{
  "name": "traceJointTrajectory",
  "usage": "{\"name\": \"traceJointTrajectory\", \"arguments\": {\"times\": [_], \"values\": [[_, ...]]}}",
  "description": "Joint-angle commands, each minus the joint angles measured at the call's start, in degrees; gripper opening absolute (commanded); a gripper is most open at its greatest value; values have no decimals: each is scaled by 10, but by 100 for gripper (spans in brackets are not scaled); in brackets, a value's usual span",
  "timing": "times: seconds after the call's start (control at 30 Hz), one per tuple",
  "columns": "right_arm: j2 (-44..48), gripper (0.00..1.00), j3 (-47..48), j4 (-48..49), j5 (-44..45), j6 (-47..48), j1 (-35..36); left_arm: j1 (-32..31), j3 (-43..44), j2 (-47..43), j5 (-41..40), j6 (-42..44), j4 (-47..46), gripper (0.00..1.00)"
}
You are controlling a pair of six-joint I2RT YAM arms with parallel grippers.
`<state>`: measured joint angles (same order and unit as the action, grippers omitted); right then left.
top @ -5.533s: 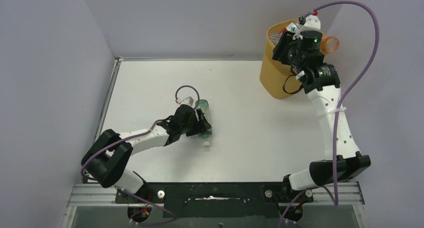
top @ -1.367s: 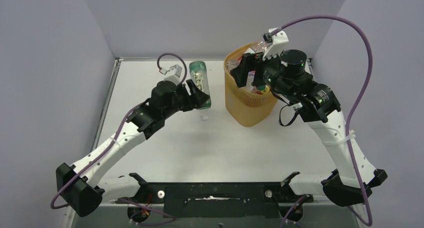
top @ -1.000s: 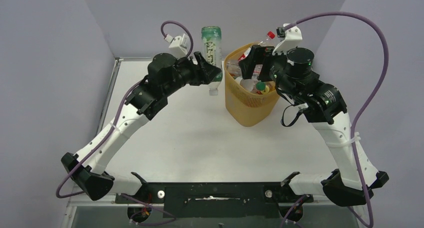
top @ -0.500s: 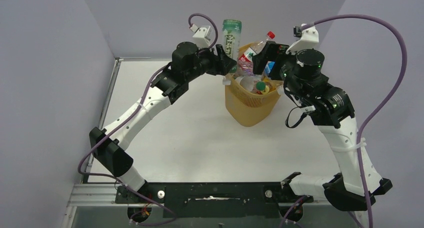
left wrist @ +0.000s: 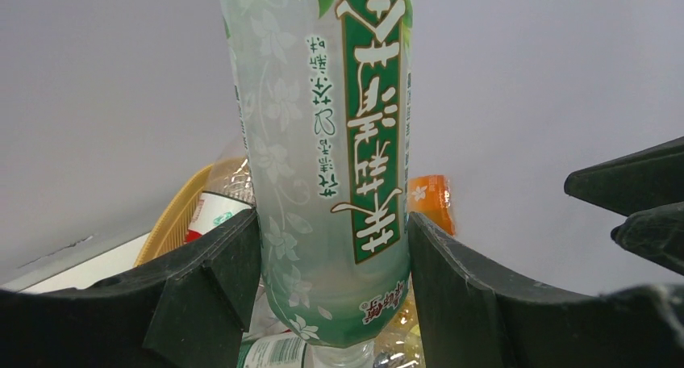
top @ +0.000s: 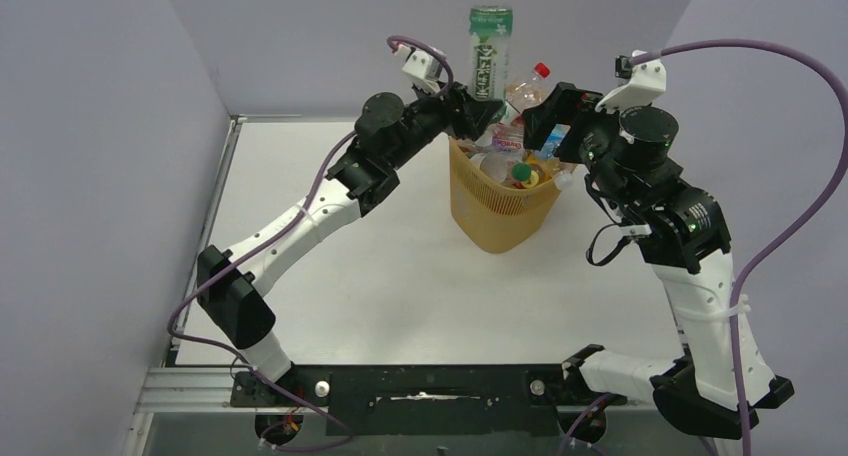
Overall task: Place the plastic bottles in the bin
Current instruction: Place the plastic bottle in the trash bin.
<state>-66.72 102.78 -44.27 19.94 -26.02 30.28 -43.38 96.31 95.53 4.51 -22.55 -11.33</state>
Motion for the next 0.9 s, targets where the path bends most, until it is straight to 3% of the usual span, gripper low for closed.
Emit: {"name": "traceJointTrajectory", "arguments": {"times": [0.0,0.3,0.87], "values": [[15,99,-3,16,2,3,-9,-16,-26,21,-22,53,-131,33],[29,98,-23,18,-16,8,-28,-18,-104,25,-55,86,-224,32],[46,98,-57,28,-44,4,-50,-18,-200,5,-72,109,-260,31]]}}
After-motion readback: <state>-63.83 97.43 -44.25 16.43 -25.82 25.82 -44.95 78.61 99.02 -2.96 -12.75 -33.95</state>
